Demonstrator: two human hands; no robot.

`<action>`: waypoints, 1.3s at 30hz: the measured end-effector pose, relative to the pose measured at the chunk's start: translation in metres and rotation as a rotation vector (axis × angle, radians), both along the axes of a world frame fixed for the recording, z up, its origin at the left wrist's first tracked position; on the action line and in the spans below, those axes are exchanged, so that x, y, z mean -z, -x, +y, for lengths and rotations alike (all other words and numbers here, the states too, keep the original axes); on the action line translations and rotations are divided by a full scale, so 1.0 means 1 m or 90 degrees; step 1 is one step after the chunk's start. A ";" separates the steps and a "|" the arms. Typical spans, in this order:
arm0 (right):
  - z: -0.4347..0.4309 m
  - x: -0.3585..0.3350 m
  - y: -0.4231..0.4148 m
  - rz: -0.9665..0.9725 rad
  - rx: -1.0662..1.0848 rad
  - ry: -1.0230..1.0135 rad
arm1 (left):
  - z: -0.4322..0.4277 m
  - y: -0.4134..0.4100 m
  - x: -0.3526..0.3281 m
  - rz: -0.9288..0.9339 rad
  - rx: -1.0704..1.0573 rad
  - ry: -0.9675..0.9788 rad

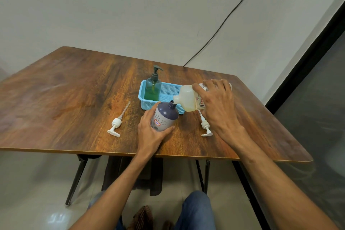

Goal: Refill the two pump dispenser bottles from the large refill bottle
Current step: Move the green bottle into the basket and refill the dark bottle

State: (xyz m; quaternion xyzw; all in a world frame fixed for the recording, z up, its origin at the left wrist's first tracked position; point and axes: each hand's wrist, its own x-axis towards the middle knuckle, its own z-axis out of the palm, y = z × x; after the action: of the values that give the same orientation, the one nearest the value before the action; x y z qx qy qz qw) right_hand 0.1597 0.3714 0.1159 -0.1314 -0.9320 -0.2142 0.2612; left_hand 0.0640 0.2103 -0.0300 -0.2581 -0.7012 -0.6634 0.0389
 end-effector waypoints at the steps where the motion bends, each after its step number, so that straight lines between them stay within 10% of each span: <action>1: 0.000 0.000 0.000 0.002 -0.001 -0.001 | 0.000 0.000 0.000 0.001 0.000 0.001; 39: 0.001 -0.002 0.004 -0.006 -0.007 -0.021 | 0.001 0.002 0.002 0.007 -0.004 -0.003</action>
State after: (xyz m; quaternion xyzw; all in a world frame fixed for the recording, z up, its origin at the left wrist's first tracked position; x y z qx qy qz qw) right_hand 0.1559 0.3720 0.1179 -0.1210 -0.9303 -0.2289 0.2599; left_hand 0.0620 0.2116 -0.0321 -0.2596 -0.7001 -0.6636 0.0454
